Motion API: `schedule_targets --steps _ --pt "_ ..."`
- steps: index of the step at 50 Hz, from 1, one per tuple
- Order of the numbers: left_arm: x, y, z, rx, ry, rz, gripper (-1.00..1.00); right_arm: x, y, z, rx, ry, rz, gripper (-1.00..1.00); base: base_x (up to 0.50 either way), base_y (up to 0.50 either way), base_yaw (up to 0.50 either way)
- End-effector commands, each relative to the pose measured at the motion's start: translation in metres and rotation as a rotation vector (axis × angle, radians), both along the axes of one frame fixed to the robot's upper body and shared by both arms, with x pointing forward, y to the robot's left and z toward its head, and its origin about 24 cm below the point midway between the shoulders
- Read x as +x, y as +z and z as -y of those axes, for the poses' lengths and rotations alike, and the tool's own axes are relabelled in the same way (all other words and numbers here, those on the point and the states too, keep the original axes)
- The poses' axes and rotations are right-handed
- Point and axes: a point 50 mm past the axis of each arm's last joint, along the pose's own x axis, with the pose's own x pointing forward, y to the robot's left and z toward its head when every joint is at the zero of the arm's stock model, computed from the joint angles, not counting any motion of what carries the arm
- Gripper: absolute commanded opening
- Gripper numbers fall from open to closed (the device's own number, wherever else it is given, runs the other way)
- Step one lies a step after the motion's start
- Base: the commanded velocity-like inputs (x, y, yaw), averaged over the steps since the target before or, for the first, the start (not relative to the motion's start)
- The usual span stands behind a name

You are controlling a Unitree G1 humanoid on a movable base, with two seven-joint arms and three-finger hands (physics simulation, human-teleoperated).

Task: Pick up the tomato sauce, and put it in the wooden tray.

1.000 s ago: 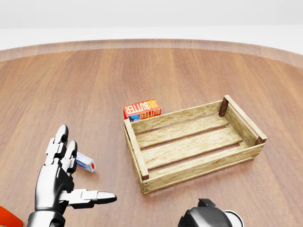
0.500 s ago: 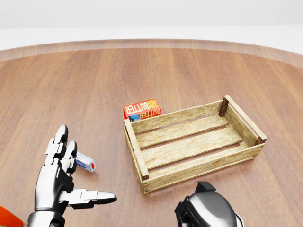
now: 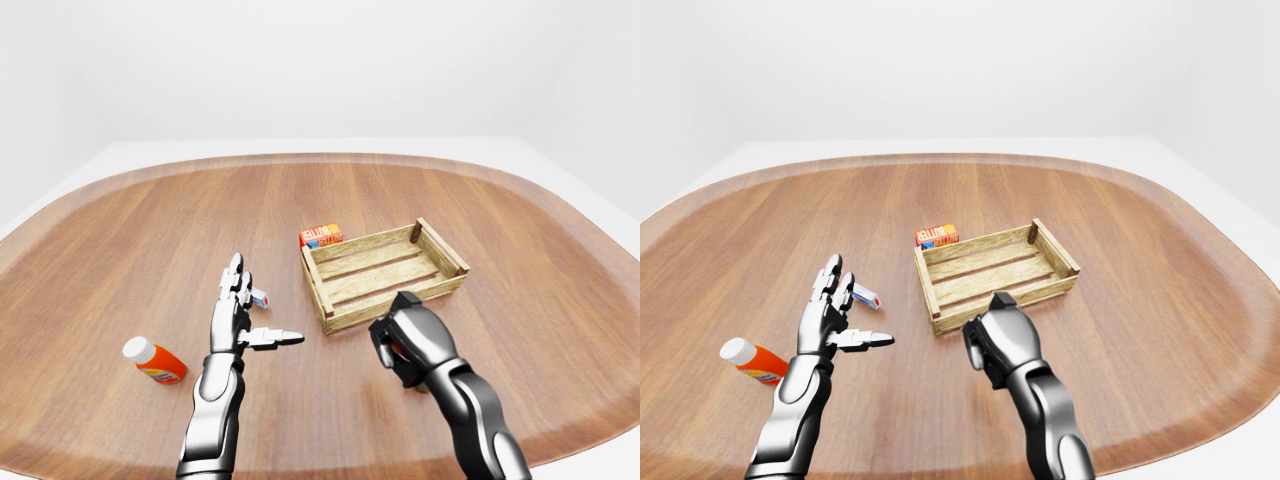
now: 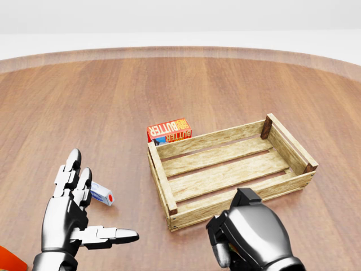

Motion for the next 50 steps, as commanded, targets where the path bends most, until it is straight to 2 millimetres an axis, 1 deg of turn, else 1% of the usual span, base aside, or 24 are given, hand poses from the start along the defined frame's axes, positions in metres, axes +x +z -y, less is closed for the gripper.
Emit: schedule_targets --steps 1,6,8,16,22,33,39,46,47,50 --pt "0.0 0.0 0.0 0.001 0.0 0.0 1.0 0.001 0.021 0.0 -0.002 -0.007 0.096 -1.0 0.0 0.0 0.0" --pt "0.0 0.0 0.0 0.001 0.001 0.0 1.0 0.001 0.024 0.002 0.0 -0.012 0.105 -1.0 0.0 0.0 0.0" --pt "0.0 0.0 0.0 0.002 0.001 0.0 1.0 0.001 0.03 0.003 0.002 -0.012 0.123 -1.0 0.0 0.0 0.0" --pt "0.0 0.0 0.0 0.002 0.001 0.0 1.0 0.005 0.046 0.005 -0.011 -0.007 0.159 -1.0 0.0 0.0 0.0" --pt "0.0 0.0 0.0 0.003 0.001 0.001 1.0 0.012 0.053 0.008 -0.025 -0.011 0.178 -1.0 0.0 0.0 0.0" --pt "-0.001 0.0 0.0 0.003 0.001 0.001 1.0 0.03 0.068 0.014 -0.04 -0.011 0.212 -1.0 0.0 0.0 0.0" --pt "0.0 0.0 0.0 0.003 0.002 0.001 1.0 0.044 0.077 0.016 -0.043 -0.007 0.232 -1.0 0.0 0.0 0.0" --pt "0.0 0.0 0.0 0.002 0.002 0.0 1.0 0.058 0.083 0.019 -0.048 -0.006 0.24 -1.0 0.0 0.0 0.0" --pt "0.0 0.0 0.0 0.002 0.001 0.0 1.0 0.063 0.086 0.019 -0.046 -0.005 0.247 -1.0 0.0 0.0 0.0" --pt "0.0 0.0 0.0 0.002 0.002 0.0 1.0 0.07 0.088 0.019 -0.043 -0.004 0.249 -1.0 0.0 0.0 0.0"
